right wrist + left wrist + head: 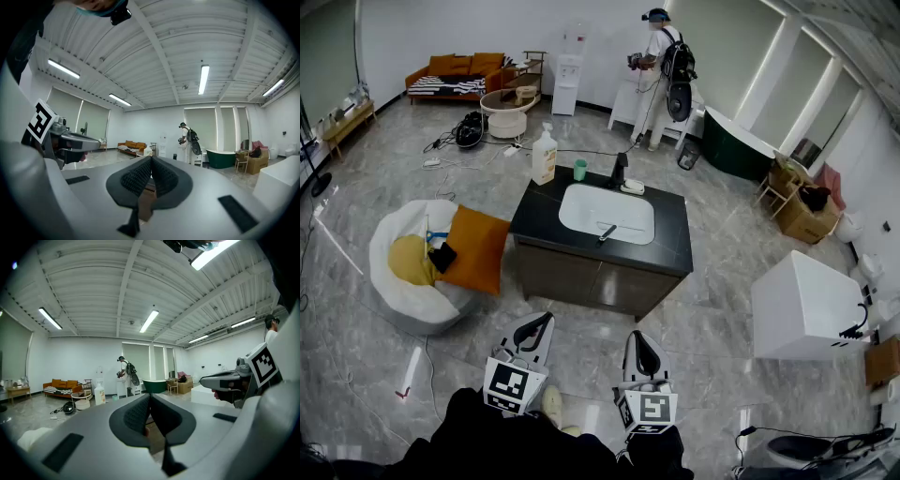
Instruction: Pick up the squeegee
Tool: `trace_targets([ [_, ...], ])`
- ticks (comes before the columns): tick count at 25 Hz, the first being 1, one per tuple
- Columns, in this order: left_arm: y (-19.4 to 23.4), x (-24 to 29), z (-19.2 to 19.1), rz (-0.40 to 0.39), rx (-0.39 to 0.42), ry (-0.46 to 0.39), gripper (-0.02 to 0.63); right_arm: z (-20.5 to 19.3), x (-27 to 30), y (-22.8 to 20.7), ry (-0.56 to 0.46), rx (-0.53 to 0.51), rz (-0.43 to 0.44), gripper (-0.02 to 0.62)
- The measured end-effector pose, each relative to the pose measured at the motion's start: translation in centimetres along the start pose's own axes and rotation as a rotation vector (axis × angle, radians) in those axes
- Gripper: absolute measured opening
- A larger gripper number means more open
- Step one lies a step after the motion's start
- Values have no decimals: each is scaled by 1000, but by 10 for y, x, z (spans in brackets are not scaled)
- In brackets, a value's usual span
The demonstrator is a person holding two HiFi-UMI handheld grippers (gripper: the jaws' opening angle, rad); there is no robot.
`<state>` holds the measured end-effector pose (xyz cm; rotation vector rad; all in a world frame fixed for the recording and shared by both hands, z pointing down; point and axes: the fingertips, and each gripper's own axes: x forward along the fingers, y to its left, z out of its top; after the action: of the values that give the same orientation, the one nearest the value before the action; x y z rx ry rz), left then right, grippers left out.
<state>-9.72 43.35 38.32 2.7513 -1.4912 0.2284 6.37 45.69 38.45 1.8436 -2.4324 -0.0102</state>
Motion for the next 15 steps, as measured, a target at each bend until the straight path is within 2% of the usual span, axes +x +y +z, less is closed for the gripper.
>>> trace_targets([
  [15,-32,-10,5,4,6,7,23,1,-23,-9,-17,14,24,17],
])
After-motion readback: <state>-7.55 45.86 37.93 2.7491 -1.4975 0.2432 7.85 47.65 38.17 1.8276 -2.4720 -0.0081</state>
